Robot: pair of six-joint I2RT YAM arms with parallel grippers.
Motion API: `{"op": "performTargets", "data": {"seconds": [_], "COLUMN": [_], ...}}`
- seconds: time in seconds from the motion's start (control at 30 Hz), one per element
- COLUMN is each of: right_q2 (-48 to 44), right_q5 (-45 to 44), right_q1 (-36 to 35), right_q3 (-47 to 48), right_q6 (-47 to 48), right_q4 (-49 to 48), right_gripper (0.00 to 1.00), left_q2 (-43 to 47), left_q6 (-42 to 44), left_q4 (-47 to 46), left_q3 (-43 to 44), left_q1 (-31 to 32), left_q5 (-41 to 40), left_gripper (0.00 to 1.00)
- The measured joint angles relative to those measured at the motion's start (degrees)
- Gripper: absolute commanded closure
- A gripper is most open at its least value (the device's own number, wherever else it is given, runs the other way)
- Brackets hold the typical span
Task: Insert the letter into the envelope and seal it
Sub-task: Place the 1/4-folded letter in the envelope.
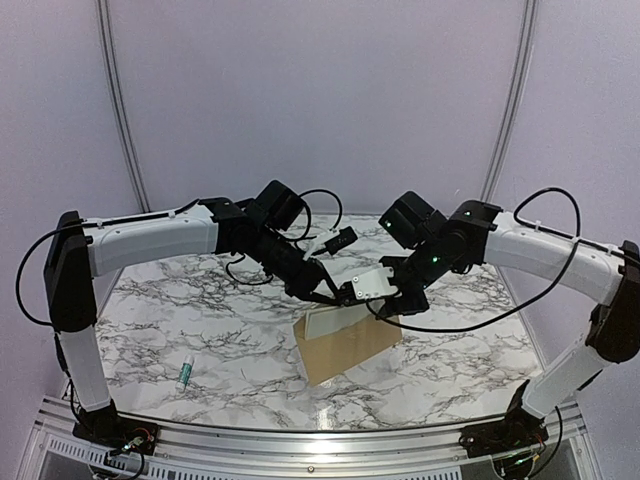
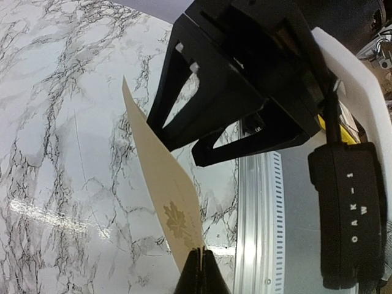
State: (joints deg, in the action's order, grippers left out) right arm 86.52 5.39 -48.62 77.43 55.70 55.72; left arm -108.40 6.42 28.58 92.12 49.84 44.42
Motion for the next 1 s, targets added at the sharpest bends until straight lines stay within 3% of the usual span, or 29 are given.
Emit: {"op": "performTargets", "data": {"seconds": [0.57,1.0], "right_q2": [-2.7,-4.4], "right_q5": [6.0,5.0], "right_q1": [-0.4,-1.8], "right_q3": [-3.9,-3.9], "right_q6": [0.0,-0.7], "right_q4": [-6.5,-7.5], "right_gripper": [0.55,0.55], "left_q2": [0.0,0.0], "left_q6": [-0.9,-1.8], "left_q4": [0.0,-0.1], "left_q3": [0.1,0.5], "left_q1": [0.0,-0.1], "left_q5": [0.1,-2.5], "left_gripper": [1.0,1.0]}}
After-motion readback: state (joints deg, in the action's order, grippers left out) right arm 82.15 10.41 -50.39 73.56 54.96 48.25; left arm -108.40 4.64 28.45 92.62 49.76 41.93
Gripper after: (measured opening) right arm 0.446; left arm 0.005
